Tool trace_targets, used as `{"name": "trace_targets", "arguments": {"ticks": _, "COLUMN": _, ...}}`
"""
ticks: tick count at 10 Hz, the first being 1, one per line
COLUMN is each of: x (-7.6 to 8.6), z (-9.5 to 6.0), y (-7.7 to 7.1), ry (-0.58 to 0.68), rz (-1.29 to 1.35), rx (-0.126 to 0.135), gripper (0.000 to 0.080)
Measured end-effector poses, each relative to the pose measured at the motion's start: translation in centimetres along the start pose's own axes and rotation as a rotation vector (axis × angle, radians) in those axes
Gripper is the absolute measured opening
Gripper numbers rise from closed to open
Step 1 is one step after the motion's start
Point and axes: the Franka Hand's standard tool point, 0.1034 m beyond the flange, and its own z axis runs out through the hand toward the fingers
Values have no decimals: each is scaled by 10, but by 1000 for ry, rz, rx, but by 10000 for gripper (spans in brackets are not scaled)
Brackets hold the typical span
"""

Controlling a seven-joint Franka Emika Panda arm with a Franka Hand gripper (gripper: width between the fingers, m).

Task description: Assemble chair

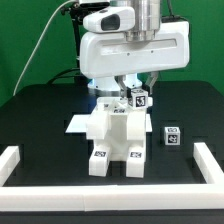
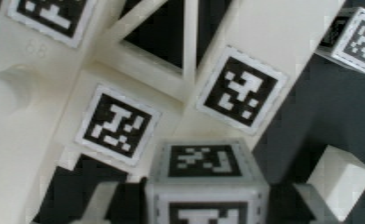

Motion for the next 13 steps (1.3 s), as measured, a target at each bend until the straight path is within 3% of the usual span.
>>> {"name": "trace_targets", "arguments": {"ticks": 5, "x": 0, "z": 0, "y": 0, "ry": 0, "rz": 0, "rx": 0, "gripper": 283}}
{"name": "trace_targets", "arguments": {"ticks": 6, "x": 0, "z": 0, "y": 0, "ry": 0, "rz": 0, "rx": 0, "gripper": 505}}
{"name": "trace_targets", "arguments": {"ticks": 7, "x": 0, "z": 0, "y": 0, "ry": 0, "rz": 0, "rx": 0, "gripper": 505}}
{"name": "trace_targets", "arguments": {"ticks": 8, "x": 0, "z": 0, "y": 0, "ry": 0, "rz": 0, "rx": 0, "gripper": 623}}
{"name": "trace_targets", "arguments": {"ticks": 13, "x": -1, "z": 0, "y": -1, "ry": -12, "rz": 6, "rx": 8, "gripper": 649}}
